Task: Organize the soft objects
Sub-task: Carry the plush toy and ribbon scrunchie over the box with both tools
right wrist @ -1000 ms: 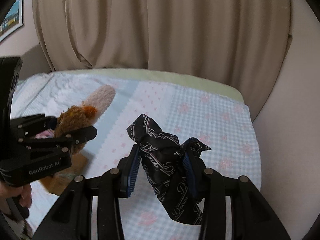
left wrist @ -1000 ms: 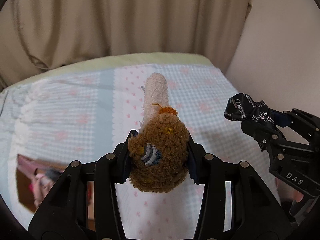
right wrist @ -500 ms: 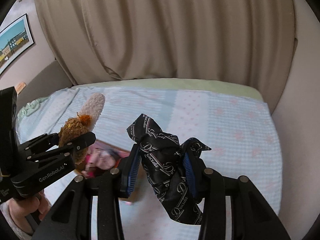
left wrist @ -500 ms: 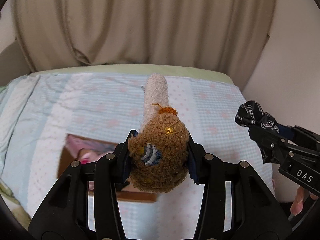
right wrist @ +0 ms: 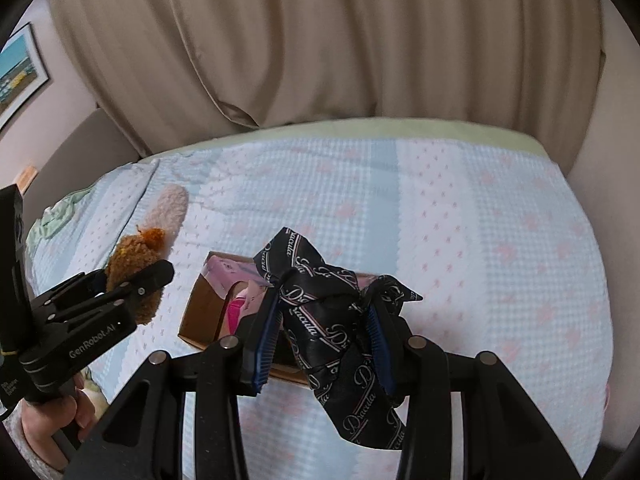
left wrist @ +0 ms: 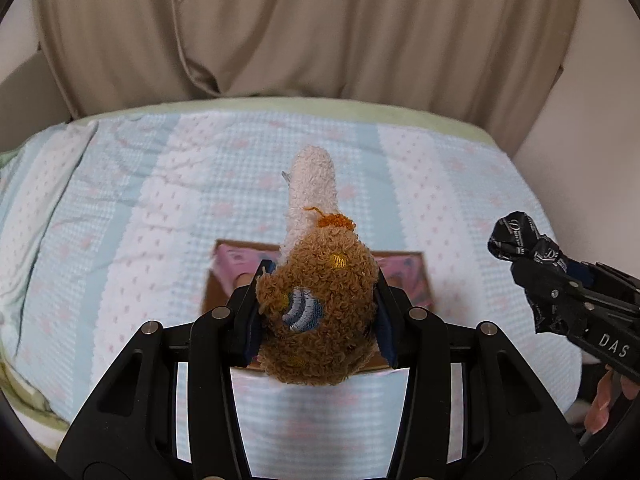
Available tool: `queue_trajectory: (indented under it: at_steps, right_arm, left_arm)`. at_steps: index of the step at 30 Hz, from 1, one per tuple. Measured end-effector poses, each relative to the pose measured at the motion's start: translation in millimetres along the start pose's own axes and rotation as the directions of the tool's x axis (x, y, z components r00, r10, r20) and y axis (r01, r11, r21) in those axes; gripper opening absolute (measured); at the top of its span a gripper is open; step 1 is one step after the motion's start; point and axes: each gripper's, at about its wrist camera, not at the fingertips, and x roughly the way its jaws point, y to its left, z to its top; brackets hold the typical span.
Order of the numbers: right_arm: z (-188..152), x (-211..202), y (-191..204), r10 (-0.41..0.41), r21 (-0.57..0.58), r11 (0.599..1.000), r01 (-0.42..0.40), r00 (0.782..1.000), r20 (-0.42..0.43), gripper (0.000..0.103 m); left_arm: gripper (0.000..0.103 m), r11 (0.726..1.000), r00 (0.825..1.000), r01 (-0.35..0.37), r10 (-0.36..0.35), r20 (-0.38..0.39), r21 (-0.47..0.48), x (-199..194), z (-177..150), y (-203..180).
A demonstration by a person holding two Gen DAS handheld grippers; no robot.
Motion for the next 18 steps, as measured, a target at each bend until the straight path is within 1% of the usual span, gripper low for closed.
queue_trajectory:
  at_steps: [4, 7, 11, 18]
  right_arm:
    - [-6.1, 29.0, 20.3, -0.021, 0.044, 0.999, 0.023, 0.999, -0.048, 0.038]
    - [-11.6, 51.3, 29.6, -0.034, 0.078, 0.996, 0.041, 0.995, -0.089, 0.038]
    - [-14.5, 80.4, 32.7, -0.063, 0.096, 0.992, 0.078, 0.987, -0.149, 0.038]
    - [-22.8, 126.3, 20.3, -0.091, 0.156, 0.979, 0.129, 0.968, -0.233, 0.038]
  left_arm:
    - [0.041, 1.000, 0.999, 0.007, -0.007, -0.049, 0.016, 20.6, -6.2, 39.2]
    - [0.041, 1.000, 0.996, 0.010, -0.008, -0.088, 0.019, 38.9, -11.6, 59.3]
    - [0.041, 1.000, 0.990, 0.013, -0.012, -0.137, 0.001, 65.1, -15.8, 78.4]
    - [0.041, 1.000, 0.969, 0.004, -0.003, -0.246, 0.004, 119.2, -36.6, 94.4]
